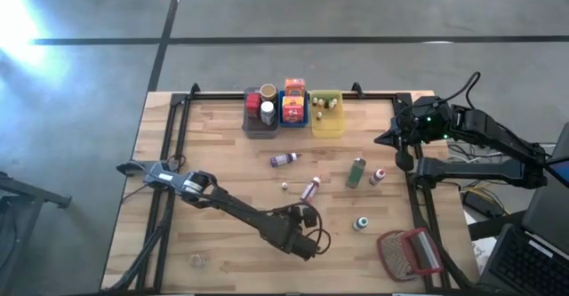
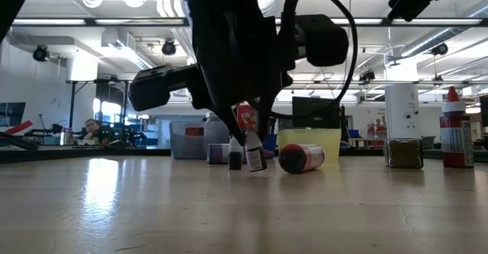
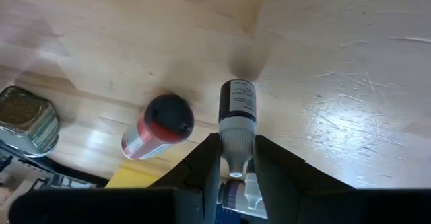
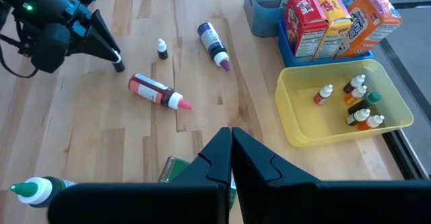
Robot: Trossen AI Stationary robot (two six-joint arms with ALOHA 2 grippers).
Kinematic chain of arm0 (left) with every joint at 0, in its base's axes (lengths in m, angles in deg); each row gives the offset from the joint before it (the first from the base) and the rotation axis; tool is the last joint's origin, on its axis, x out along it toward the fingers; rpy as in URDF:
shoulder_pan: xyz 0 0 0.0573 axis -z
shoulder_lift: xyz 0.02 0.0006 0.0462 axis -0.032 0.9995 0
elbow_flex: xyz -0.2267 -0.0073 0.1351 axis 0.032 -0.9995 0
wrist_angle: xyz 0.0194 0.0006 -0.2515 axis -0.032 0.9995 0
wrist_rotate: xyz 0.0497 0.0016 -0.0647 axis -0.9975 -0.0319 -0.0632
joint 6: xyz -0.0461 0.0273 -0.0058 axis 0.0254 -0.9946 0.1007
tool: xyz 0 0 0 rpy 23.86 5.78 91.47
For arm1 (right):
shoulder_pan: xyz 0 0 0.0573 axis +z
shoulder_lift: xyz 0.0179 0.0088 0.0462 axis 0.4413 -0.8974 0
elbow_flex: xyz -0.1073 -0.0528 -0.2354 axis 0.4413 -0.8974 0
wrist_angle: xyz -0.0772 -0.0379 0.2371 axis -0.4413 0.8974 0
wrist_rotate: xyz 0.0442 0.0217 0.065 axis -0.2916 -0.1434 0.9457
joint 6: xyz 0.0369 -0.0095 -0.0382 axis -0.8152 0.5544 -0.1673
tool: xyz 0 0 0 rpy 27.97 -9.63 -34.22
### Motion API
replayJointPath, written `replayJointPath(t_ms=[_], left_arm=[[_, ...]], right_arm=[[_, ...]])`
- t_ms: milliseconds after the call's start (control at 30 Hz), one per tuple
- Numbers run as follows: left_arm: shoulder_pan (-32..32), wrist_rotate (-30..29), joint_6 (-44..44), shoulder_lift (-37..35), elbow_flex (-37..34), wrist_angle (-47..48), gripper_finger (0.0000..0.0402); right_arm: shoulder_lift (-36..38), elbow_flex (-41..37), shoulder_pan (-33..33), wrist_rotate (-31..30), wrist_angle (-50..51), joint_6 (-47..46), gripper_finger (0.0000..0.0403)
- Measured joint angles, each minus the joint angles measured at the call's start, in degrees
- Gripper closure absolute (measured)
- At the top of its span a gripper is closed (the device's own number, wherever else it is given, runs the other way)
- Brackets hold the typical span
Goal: Pick & Place Kitchen Items
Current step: Move the small pink food coloring bottle to the center of the table, then put the small pink food coloring bottle into the yellow bin
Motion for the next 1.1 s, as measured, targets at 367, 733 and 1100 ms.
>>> replayJointPath(t_ms=[367, 733, 1100], left_arm=[[-0.1, -0.2, 2.1, 0.0, 0.0, -1.0, 0.0236], [0.2, -3.8, 10.9, -3.9, 0.2, 0.5, 0.022], [-6.2, 30.6, 44.9, -20.8, -3.3, -3.5, 0.0229]], right_arm=[[0.0, 0.0, 0.0, 0.0, 0.0, 0.0, 0.0394], [0.0, 0.0, 0.0, 0.0, 0.0, 0.0, 0.0394], [0.0, 0.0, 0.0, 0.0, 0.0, 0.0, 0.0394]])
